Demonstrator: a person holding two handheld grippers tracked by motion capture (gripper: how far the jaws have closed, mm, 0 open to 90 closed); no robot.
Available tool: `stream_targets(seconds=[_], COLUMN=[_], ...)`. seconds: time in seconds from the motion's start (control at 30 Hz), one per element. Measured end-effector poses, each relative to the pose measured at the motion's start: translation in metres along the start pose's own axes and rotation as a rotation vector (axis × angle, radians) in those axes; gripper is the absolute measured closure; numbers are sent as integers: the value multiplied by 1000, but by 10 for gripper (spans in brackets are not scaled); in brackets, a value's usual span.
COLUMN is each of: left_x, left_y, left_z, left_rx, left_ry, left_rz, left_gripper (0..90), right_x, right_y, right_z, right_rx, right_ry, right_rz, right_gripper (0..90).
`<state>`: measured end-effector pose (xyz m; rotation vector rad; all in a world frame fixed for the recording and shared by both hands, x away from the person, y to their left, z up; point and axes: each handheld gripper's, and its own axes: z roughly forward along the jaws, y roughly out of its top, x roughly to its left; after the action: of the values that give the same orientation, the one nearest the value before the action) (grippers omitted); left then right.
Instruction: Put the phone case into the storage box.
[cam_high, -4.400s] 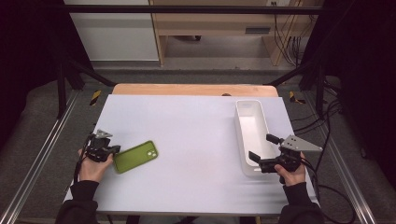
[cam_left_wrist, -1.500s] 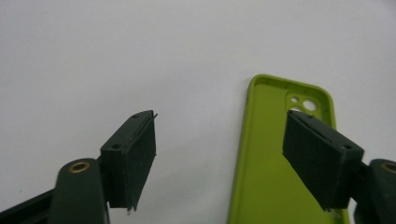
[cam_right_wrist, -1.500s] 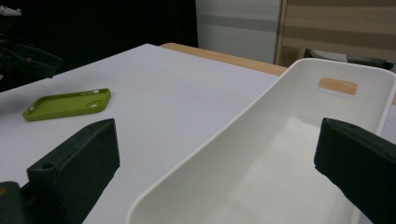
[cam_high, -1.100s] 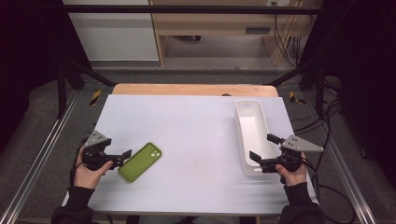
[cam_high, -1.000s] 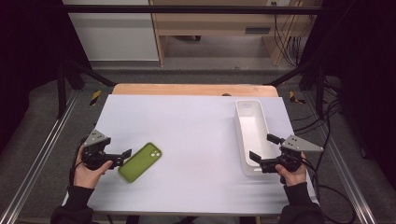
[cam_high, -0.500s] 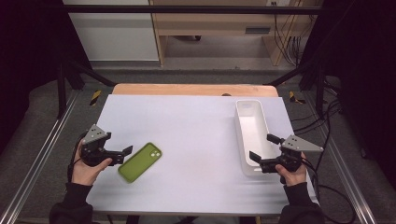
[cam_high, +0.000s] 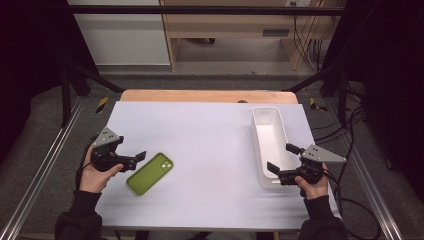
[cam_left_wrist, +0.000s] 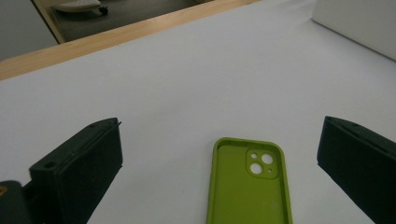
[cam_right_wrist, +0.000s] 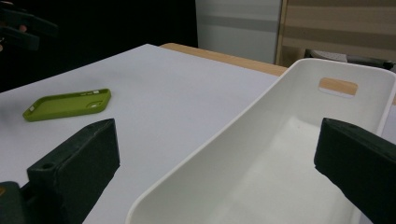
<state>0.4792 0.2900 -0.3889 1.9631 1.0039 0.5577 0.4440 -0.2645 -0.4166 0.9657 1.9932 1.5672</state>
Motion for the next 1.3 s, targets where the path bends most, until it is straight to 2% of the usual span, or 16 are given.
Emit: stream_targets(seconds=[0.17,0.23,0.53,0.73,1.3], left_x=[0,0,1,1,3], left_y=[-3,-7,-17,-24,-38], left_z=[8,12,22,31,45], left_rx=[34,50,93,133,212], left_ry=[5,-9,-21,-17,0], left_rz=[9,2,-3,9,-3], left_gripper=[0,0,0,0,13], right_x=[0,0,0,0,0], right_y=[0,0,0,0,0], right_z=[0,0,0,0,0], right_rx=[0,2,3,3,1], right_ry=[1,-1,3,4,3], right_rz=[2,-1,0,0,0], right_gripper=[4,4,4,4,4])
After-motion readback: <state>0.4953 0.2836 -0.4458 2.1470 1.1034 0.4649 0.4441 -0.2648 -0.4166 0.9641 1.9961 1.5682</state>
